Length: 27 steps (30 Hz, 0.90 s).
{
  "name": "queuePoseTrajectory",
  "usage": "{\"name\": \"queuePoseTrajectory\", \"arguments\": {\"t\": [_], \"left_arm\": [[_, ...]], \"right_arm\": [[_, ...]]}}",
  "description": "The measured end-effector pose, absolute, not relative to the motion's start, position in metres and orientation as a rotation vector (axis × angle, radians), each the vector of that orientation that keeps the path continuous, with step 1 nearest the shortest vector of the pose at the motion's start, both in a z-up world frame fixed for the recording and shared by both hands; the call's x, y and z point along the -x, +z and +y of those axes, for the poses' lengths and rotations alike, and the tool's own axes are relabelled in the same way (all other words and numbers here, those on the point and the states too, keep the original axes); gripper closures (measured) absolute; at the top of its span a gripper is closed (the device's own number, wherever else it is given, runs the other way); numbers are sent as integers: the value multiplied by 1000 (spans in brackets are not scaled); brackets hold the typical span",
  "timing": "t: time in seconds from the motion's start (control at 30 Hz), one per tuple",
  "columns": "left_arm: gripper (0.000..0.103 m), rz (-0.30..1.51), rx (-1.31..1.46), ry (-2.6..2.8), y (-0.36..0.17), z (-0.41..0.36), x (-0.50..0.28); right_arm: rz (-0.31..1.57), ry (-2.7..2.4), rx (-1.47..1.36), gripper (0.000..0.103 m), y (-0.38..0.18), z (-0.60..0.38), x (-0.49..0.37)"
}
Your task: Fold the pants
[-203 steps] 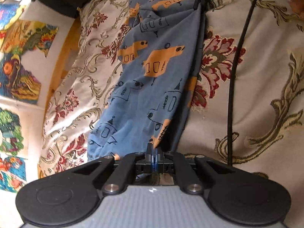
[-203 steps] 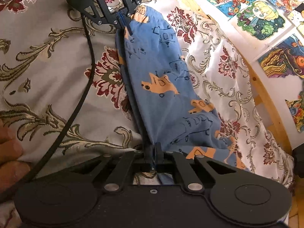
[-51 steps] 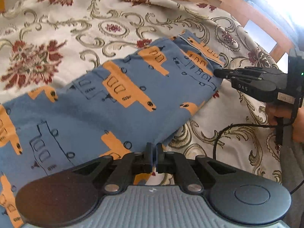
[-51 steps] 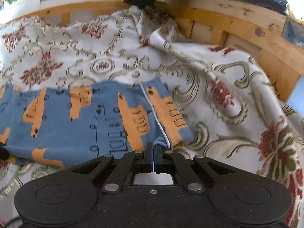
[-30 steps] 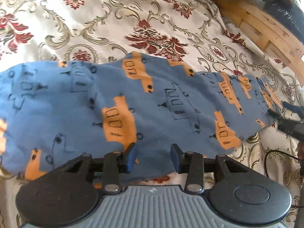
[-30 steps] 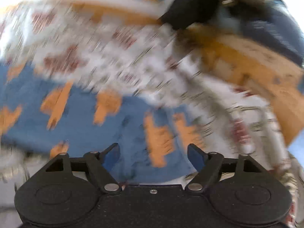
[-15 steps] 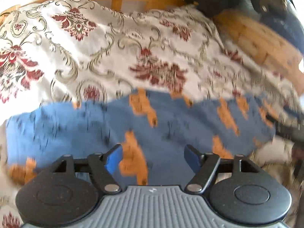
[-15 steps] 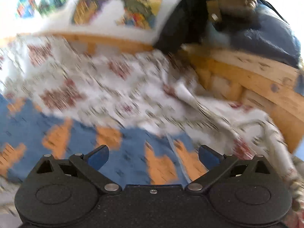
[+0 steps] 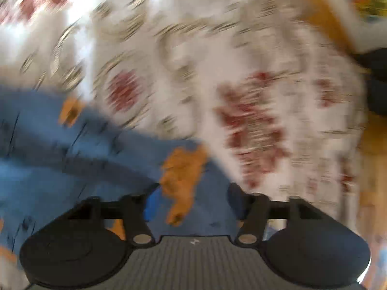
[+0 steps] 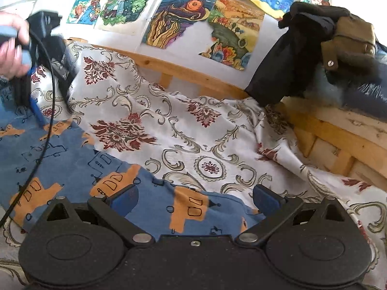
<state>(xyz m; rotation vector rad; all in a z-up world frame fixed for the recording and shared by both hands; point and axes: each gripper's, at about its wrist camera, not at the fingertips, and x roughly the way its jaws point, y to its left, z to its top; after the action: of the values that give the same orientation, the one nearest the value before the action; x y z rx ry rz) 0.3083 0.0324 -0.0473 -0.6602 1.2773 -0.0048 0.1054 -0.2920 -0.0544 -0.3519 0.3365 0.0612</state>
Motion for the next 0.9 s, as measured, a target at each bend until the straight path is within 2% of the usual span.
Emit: {"name": "queuePoseTrajectory", "arguments": {"t": [0.03, 0.1, 0.13, 0.17, 0.2, 0.23, 0.53, 0.63, 0.73, 0.77, 0.83, 0.87, 0.9], "left_arm": [[55, 1293, 676, 32, -55, 33, -306], [57, 1277, 710, 64, -62, 34, -305], [63, 1268, 725, 78, -63, 35, -305], [85, 1256, 722, 88, -63, 36, -305], [98, 1247, 710, 96, -64, 36, -305], [102, 1244, 714, 97, -66, 37, -304], [103, 1180, 781, 7, -74, 59, -286], [103, 1154, 785, -30, -79, 67, -272], [103, 1123, 743, -79, -79, 69, -264], [103, 1113, 741, -93, -80, 71, -261], [103, 1096, 743, -118, -83, 73, -260], [103, 1087, 747, -128, -84, 75, -258], [103, 1074, 746, -139, -85, 75, -256]], "right_arm": [[338, 59, 337, 3, -54, -294, -107], [339, 52, 310, 2, -53, -297, -110], [340, 48, 300, 2, -52, -299, -112], [340, 45, 293, 3, -51, -300, -113], [340, 45, 288, 3, -51, -301, -115], [337, 47, 287, 3, -50, -302, -116], [345, 68, 270, 3, -43, -305, -134], [394, 221, 151, 6, -30, -310, -164], [522, 465, 19, 16, -18, -301, -227], [583, 558, -52, 23, -17, -296, -250], [743, 731, -179, 32, -18, -275, -295], [810, 800, -253, 43, -21, -264, -313], [873, 848, -327, 47, -24, -254, -328]]}}
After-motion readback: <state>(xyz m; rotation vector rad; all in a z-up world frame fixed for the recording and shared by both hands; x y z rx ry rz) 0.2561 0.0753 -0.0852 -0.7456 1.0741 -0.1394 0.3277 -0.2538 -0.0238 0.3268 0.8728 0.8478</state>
